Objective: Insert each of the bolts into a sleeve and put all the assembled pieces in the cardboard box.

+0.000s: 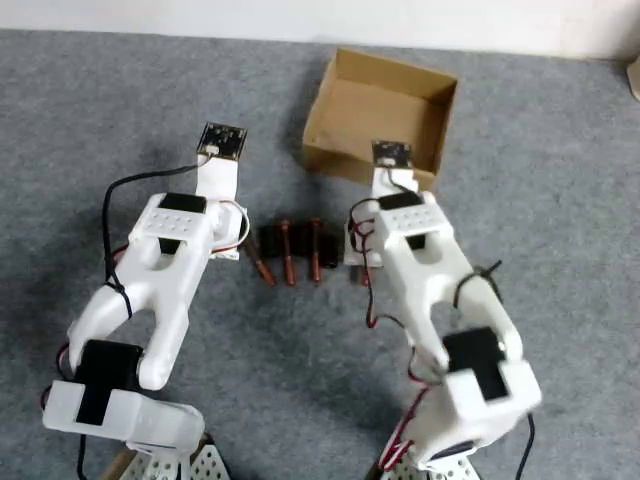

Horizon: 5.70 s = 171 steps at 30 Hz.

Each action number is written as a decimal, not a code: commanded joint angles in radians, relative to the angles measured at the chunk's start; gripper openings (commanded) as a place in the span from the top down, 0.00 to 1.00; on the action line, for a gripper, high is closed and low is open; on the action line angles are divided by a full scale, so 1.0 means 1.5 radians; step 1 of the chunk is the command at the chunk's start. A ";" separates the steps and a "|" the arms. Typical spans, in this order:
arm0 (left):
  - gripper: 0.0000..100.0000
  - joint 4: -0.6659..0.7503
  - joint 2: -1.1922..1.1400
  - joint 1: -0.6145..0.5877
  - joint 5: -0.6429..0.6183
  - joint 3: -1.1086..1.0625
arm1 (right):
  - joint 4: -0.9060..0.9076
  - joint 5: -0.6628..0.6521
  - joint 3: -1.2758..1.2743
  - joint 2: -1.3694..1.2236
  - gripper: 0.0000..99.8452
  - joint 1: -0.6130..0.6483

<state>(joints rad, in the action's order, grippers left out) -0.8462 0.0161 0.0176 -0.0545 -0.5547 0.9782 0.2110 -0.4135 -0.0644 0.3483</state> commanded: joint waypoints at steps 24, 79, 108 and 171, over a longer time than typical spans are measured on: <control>0.99 0.007 0.003 -0.009 -0.006 0.001 | -0.017 -0.237 0.041 0.023 0.77 -0.078; 0.99 0.008 0.003 -0.008 -0.006 -0.007 | -0.093 -0.075 0.263 -0.239 0.77 -0.103; 0.99 0.008 0.003 -0.007 -0.006 -0.009 | -0.020 0.104 0.247 -0.234 0.77 -0.137; 0.99 0.008 0.003 0.007 -0.003 -0.009 | -0.035 0.236 0.331 -0.239 0.77 -0.203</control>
<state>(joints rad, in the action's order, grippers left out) -0.8462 0.0161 0.0115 -0.0545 -0.5700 0.9413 0.5378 0.0499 -0.4281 0.0629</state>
